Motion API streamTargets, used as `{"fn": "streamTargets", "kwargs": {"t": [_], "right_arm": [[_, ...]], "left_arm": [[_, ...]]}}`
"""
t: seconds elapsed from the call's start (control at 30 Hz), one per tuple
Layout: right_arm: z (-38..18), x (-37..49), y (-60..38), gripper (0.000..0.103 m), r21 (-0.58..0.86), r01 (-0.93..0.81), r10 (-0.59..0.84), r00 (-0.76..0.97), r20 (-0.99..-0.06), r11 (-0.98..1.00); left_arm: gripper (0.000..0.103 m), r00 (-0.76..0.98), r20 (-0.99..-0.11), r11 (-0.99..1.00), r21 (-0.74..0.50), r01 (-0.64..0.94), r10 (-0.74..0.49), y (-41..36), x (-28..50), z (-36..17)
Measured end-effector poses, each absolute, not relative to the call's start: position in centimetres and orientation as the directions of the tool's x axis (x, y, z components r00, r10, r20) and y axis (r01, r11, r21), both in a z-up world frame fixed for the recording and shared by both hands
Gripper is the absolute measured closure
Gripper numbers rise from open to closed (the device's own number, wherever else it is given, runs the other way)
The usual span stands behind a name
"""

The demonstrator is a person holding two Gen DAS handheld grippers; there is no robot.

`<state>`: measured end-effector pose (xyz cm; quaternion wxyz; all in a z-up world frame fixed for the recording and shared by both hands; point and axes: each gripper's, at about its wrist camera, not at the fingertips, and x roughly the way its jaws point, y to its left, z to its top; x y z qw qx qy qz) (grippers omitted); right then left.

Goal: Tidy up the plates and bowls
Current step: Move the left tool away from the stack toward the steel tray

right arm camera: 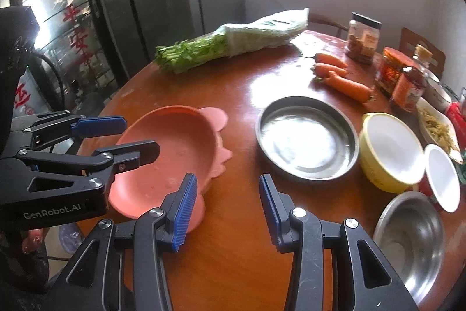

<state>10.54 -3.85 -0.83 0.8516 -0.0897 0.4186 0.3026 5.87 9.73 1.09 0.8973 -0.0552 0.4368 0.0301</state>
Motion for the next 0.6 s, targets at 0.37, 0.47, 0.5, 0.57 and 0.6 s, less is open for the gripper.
{"fn": "streamTargets", "kwargs": {"t": [0.37,0.47,0.5,0.57,0.6], "right_arm": [[-0.5,12.3,-6.7,0.053,0.087,-0.527,0.398,0.513,-0.761,0.845],[-0.4,12.9,-7.3,0.051,0.088,-0.513,0.393,0.523,-0.757,0.854],[-0.4,13.1,-7.4,0.05,0.084,-0.509,0.388,0.526,-0.757,0.856],[-0.4,13.5,-7.5,0.048,0.07,-0.499,0.372,0.538,-0.757,0.864],[-0.4,13.8,-7.6,0.047,0.067,-0.496,0.367,0.54,-0.757,0.866]], "left_arm": [[0.046,0.62,-0.785,0.996,-0.065,-0.054,-0.018,7.0,8.3,1.3],[0.045,0.62,-0.784,0.997,-0.059,-0.05,-0.015,6.7,8.9,1.4],[0.044,0.62,-0.784,0.997,-0.055,-0.049,-0.013,6.6,9.1,1.4],[0.042,0.62,-0.784,0.997,-0.05,-0.052,-0.007,6.6,9.5,1.4],[0.041,0.621,-0.784,0.997,-0.047,-0.055,-0.003,6.7,9.7,1.4]]}}
